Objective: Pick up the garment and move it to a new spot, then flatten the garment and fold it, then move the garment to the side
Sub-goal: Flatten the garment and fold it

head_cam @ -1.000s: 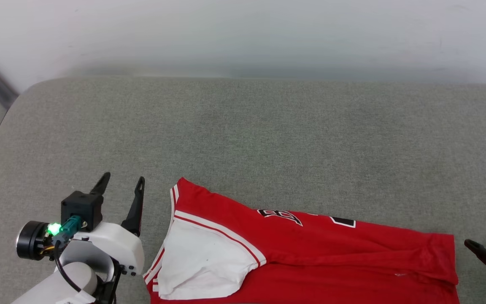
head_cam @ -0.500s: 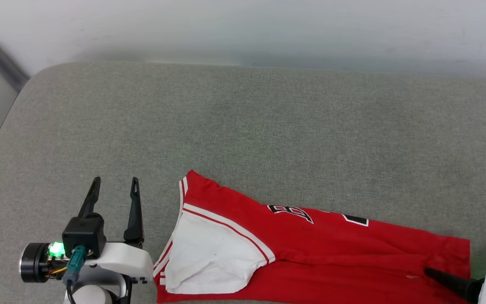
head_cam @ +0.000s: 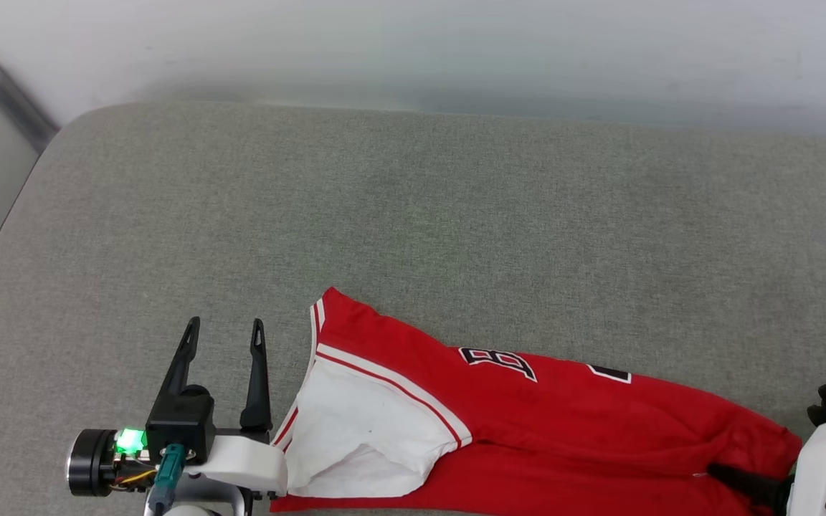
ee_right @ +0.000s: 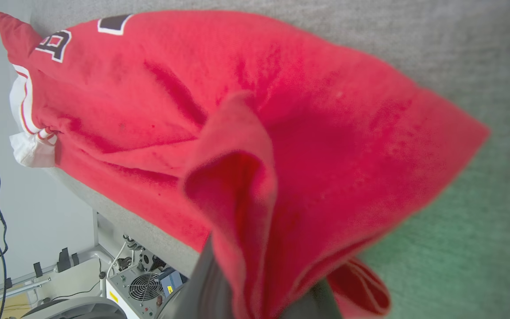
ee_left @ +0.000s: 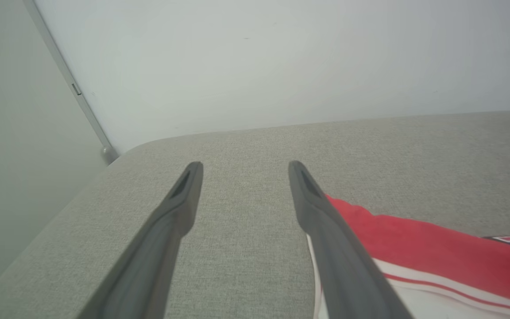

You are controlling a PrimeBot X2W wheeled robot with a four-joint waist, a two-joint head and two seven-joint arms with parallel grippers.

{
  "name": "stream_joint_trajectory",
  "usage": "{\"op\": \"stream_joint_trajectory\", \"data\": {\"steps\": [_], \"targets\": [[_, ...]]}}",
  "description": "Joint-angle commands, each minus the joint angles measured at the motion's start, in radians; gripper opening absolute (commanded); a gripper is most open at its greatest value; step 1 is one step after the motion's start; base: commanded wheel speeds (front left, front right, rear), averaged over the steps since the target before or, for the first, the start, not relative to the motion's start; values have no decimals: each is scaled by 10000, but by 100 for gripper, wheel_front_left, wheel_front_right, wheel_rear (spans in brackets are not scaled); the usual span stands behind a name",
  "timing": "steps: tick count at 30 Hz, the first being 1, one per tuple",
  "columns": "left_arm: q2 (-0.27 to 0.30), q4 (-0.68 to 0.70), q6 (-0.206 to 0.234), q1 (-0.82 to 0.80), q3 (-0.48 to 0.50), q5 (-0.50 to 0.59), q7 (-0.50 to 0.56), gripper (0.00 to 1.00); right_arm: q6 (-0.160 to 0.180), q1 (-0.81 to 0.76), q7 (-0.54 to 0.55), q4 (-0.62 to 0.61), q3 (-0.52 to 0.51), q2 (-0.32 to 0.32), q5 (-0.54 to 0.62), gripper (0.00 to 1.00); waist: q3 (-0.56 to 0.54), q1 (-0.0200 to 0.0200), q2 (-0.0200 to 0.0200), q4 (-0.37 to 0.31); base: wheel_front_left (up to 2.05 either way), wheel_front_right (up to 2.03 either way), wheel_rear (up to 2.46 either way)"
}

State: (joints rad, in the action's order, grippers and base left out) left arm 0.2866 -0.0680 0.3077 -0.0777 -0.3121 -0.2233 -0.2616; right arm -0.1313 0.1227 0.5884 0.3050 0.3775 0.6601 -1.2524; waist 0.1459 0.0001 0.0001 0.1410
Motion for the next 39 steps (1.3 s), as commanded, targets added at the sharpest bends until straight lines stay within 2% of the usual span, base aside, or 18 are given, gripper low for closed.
{"op": "stream_joint_trajectory", "data": {"steps": [1,7,15,18,22,26,33,39], "targets": [[-80,-39,-78,133,99,118,-43,100,11,57,-57,36,111,-67,-51,0,-50,-1,-1,-15,0,0,0],[-487,-69,-507,414,562,675,-43,100,9,123,-380,-172,-133,442,-330,0,-285,-1,-1,-110,0,0,0],[-864,-85,-959,706,997,1169,-42,100,9,-308,-592,193,-583,1718,-155,0,-534,-1,-1,-195,0,0,0],[-965,-83,-1059,781,1123,1331,-44,100,8,-430,-518,241,-610,1909,-153,0,-590,-1,-1,-223,0,0,0],[-1088,-97,-1214,939,1229,1475,-42,100,8,-547,-377,-321,-557,2012,-179,0,-672,-1,-1,-243,0,0,0],[-1187,-99,-1329,1041,1375,1591,-42,100,8,-629,-200,-1459,-393,2087,-53,0,-732,-1,-1,-258,0,0,0],[-1335,-79,-1511,1068,1562,1706,-42,100,8,-9,275,-3742,153,1631,354,0,-640,-1,-1,-231,0,0,0],[-1508,-109,-1648,818,1650,1803,-42,100,8,1336,792,-4184,1240,540,1377,0,-385,-1,-1,-135,0,0,0]]}}
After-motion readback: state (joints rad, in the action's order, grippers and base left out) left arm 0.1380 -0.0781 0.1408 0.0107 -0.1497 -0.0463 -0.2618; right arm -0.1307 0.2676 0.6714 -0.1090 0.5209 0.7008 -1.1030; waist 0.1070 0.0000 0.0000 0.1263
